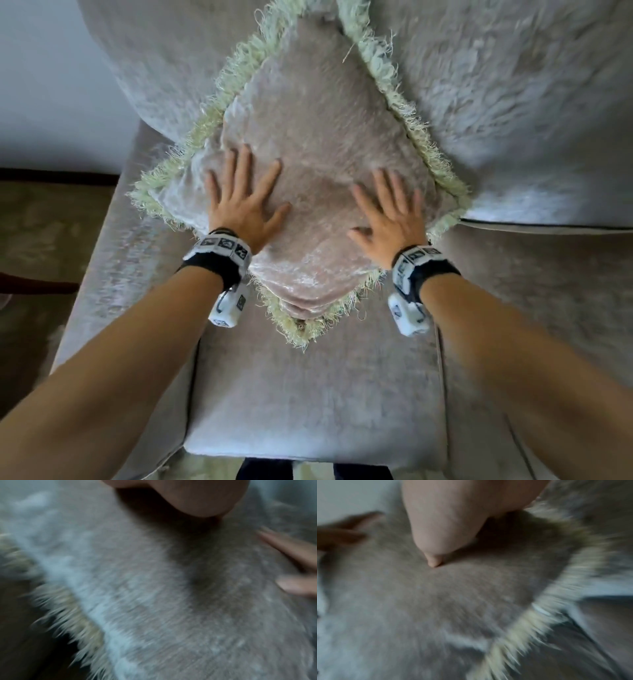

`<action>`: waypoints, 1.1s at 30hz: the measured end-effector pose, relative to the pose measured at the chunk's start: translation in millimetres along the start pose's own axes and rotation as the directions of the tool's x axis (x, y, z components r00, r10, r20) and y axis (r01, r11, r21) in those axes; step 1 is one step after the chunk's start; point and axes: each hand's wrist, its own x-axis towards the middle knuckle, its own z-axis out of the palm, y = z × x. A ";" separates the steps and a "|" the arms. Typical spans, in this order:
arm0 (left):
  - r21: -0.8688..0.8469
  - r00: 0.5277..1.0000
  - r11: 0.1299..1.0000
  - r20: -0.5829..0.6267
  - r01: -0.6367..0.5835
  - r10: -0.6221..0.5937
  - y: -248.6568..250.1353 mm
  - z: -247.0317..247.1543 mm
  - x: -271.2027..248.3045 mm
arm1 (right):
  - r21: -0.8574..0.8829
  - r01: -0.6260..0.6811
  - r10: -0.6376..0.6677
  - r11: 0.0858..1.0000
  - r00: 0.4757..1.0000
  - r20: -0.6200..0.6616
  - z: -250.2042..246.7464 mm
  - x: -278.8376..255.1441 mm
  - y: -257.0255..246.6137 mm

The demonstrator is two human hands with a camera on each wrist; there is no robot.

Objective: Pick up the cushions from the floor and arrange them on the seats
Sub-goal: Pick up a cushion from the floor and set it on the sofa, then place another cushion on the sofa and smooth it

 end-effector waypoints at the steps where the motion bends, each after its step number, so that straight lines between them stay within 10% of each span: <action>1: -0.068 0.991 0.989 0.026 0.134 -0.132 -11.1 2.1 -3.2 | 0.018 -0.172 0.170 0.985 0.981 0.096 10.2 -12.9 17.7; 4: -0.286 0.855 0.811 0.067 0.510 -0.514 -31.8 1.1 -14.5 | 0.207 -0.554 0.531 0.806 0.832 0.160 20.3 -48.7 24.4; 7: -0.145 0.981 0.972 -0.030 0.186 -0.192 -8.5 -3.6 -26.9 | 0.245 -0.097 0.146 0.965 0.971 -0.189 9.1 -30.9 -40.1; 10: -0.058 0.997 0.996 0.033 -0.067 0.069 3.4 1.6 -33.7 | 0.082 0.321 -0.300 0.944 0.933 -0.201 -5.2 2.0 -84.7; 12: -0.135 0.978 0.972 0.109 0.190 -0.176 -19.0 5.2 -43.9 | 0.015 0.138 -0.135 0.990 0.985 -0.108 2.4 -1.7 -66.6; 14: -0.186 0.852 0.837 0.221 0.514 -0.474 -49.0 3.9 -62.6 | 0.041 -0.263 0.262 0.964 0.965 0.033 14.0 -24.7 -38.9; 17: -0.204 0.757 0.740 0.329 0.641 -0.565 -74.4 -5.5 -92.0 | 0.017 -0.656 0.587 0.754 0.686 0.430 29.9 -51.8 -46.2; 22: -0.357 0.790 0.706 0.328 0.611 -0.517 -87.3 -24.1 -114.5 | 0.335 -0.393 0.065 0.856 0.725 0.685 11.0 -32.2 -153.3; 29: -0.551 0.736 0.520 0.298 0.653 -0.608 -172.1 -57.5 -156.5 | 0.704 -0.635 -0.007 0.318 0.741 0.671 -46.5 22.8 -330.9; 33: -0.617 0.611 0.333 0.313 0.713 -0.727 -256.4 -71.7 -217.2 | 0.710 -0.631 -0.066 0.311 0.731 0.679 -48.6 9.3 -437.8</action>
